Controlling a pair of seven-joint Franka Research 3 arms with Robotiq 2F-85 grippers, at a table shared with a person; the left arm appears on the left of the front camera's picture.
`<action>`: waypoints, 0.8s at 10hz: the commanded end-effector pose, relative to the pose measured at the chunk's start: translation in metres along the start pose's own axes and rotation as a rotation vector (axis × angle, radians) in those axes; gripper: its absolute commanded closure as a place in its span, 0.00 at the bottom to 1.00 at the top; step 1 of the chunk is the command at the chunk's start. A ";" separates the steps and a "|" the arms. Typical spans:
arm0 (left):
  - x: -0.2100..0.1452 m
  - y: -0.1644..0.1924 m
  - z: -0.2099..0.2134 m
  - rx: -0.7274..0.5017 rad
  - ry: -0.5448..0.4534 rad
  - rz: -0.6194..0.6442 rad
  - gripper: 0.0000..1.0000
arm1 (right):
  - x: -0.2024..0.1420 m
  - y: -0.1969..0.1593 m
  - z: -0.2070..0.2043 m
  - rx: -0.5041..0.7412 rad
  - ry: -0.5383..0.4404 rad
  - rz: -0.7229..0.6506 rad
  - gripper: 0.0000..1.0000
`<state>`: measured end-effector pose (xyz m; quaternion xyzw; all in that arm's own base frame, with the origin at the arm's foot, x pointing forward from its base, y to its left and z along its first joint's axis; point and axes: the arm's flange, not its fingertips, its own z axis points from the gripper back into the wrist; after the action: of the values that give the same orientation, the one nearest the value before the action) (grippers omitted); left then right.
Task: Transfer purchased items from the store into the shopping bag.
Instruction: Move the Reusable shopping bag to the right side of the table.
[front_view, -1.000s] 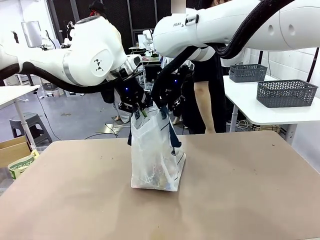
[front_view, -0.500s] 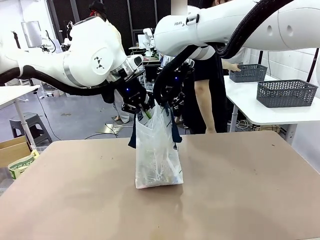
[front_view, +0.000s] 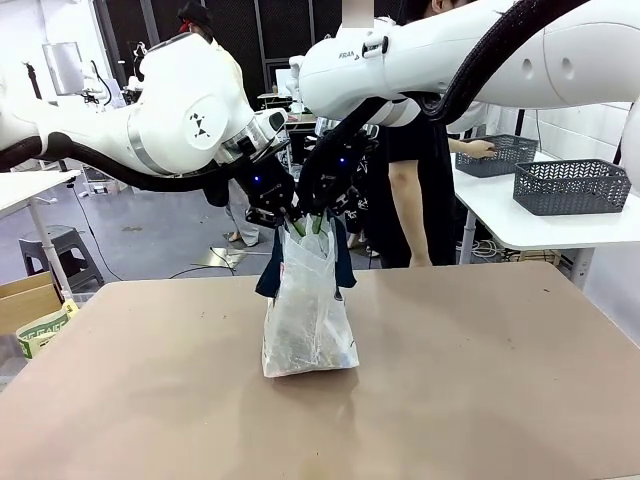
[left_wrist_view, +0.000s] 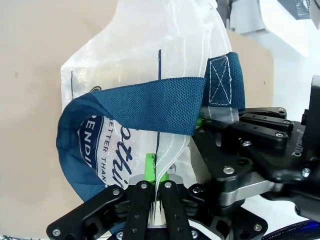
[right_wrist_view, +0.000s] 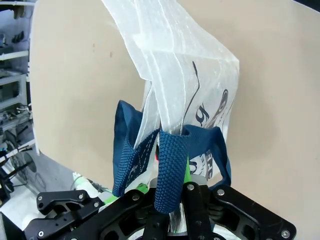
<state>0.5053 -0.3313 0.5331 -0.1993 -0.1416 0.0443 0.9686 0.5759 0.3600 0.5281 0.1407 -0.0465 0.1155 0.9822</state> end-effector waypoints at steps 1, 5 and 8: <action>0.000 0.005 0.002 -0.024 -0.026 -0.030 1.00 | 0.005 0.004 0.004 0.023 -0.014 -0.004 1.00; 0.000 0.000 0.000 0.000 0.000 0.000 1.00 | 0.000 0.000 0.000 0.000 0.000 0.000 1.00; -0.006 0.004 0.001 -0.081 0.031 -0.058 0.55 | 0.000 0.000 0.000 0.000 0.000 0.000 1.00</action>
<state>0.5052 -0.3333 0.5303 -0.2050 -0.1378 0.0314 0.9685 0.5763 0.3600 0.5267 0.1398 -0.0442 0.1156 0.9824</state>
